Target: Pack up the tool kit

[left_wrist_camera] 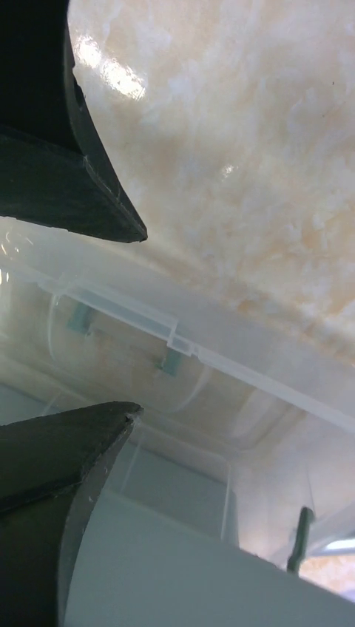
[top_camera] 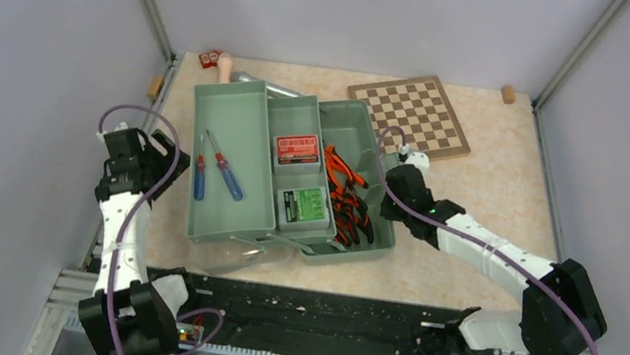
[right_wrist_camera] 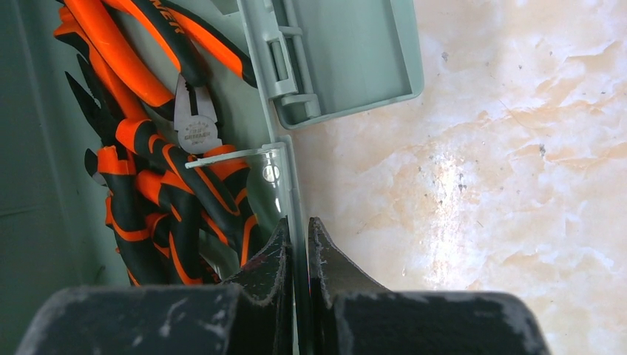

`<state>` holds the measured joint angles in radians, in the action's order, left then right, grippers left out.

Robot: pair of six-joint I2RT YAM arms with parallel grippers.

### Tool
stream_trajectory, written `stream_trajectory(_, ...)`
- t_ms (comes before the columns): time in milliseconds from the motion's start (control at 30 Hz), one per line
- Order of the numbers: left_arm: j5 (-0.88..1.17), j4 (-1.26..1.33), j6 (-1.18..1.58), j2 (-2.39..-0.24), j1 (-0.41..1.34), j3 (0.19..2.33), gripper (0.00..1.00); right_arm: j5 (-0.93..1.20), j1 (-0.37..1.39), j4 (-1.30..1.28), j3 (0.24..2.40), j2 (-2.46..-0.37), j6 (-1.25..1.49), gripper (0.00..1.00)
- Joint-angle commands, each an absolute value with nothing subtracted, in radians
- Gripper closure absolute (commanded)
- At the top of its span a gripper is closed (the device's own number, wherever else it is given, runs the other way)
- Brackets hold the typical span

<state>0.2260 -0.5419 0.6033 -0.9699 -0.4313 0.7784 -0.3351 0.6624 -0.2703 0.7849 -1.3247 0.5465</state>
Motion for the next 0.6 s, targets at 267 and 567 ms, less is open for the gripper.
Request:
stream_trajectory(267, 0.340, -0.304, 0.515, -1.208, -0.436, 0.836, 0.26, -0.482, 0.593, -0.195, 0.748, -1.293, 0.563, 1.00)
stream_trajectory(567, 0.375, -0.255, 0.406, -1.376, -0.422, 0.937, 0.38, -0.423, 0.592, -0.143, 0.744, -1.316, 0.543, 1.00)
